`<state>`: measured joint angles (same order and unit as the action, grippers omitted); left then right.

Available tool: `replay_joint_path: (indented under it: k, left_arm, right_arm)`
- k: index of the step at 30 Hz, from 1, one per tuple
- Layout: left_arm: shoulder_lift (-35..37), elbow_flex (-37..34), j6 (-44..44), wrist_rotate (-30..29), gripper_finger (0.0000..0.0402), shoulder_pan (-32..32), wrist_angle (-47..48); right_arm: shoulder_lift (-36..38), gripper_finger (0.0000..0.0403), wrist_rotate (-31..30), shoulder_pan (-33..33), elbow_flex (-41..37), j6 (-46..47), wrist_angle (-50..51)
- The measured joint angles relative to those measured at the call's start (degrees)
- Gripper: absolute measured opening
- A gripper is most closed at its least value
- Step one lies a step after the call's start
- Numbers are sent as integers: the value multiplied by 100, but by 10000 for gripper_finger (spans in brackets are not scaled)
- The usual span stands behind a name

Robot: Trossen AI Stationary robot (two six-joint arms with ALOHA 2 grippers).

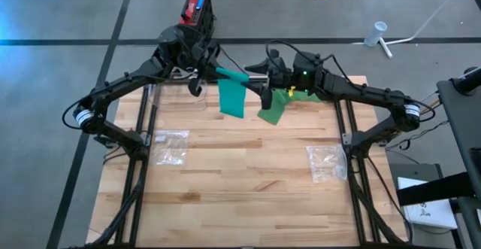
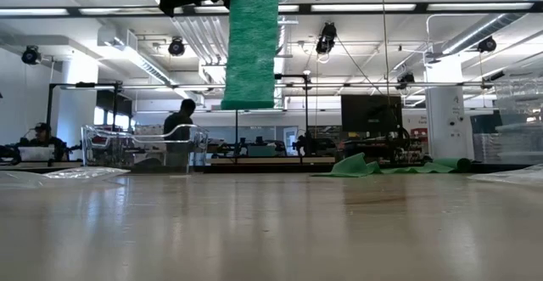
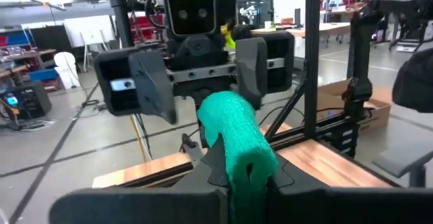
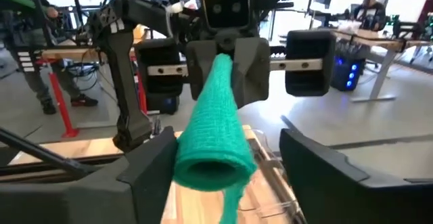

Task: Roll bandage
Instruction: Roll the blue bandage

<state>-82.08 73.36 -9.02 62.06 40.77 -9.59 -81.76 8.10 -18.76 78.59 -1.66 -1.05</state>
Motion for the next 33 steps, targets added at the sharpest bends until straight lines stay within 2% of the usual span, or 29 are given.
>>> replay_joint_path:
  k: [9,13,18,28,31,33]
  left_arm:
    - [2,0,-103,-99,10,-2,-32]
    - [-4,0,-88,-170,16,-7,-29]
    - [-7,0,4,-389,62,-20,-20]
    - [100,-90,116,-475,197,229,-19]
    - [98,-269,105,-681,219,212,-222]
    - [98,-373,221,-762,220,188,-519]
  right_arm:
    - [-103,164,5,-14,-2,-285,-117]
    - [-130,104,-15,-14,-2,-542,-148]
    - [-146,16,-57,-16,-7,-815,-162]
    - [-24,7,-40,-16,-188,-991,-891]
    - [-26,7,100,-18,-287,-935,-1106]
    - [-46,7,127,-20,-316,-887,-1299]
